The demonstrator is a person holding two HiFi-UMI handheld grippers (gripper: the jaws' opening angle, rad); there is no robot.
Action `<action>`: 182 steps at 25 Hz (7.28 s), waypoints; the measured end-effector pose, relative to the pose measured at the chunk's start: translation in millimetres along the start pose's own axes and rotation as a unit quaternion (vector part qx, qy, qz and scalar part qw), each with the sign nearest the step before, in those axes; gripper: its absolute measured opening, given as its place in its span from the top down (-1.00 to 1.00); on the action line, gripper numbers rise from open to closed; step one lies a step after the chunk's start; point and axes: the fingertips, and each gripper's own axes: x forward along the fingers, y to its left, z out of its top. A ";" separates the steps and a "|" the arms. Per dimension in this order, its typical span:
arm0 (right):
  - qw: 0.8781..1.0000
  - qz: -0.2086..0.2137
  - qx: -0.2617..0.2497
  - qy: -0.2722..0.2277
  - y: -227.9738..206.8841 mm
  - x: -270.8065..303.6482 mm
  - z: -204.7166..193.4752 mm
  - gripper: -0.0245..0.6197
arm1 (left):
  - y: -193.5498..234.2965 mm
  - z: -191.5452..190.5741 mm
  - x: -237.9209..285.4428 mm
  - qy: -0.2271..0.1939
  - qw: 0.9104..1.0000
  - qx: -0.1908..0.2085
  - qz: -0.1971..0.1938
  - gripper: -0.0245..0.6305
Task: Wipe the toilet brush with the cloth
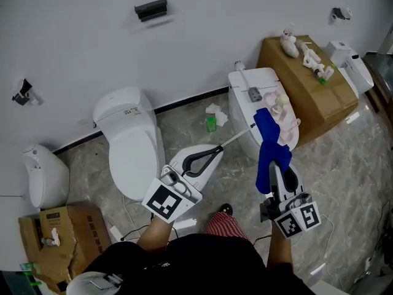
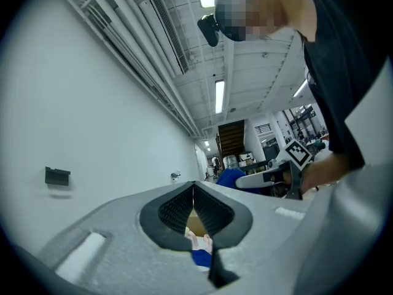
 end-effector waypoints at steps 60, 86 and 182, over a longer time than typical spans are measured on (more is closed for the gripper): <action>0.987 -0.154 0.040 0.020 -196.0 81.5 -57.0 0.72 | 88.8 -189.3 219.0 0.113 0.981 -0.079 -0.138 0.91; 0.975 -0.209 0.062 0.040 -251.2 102.4 -137.6 0.72 | 79.6 -304.9 242.6 0.177 0.960 -0.101 -0.191 0.91; 0.933 -0.339 0.116 0.031 -366.6 80.7 -236.7 0.72 | 40.9 -625.5 319.0 0.371 0.888 -0.056 -0.267 0.43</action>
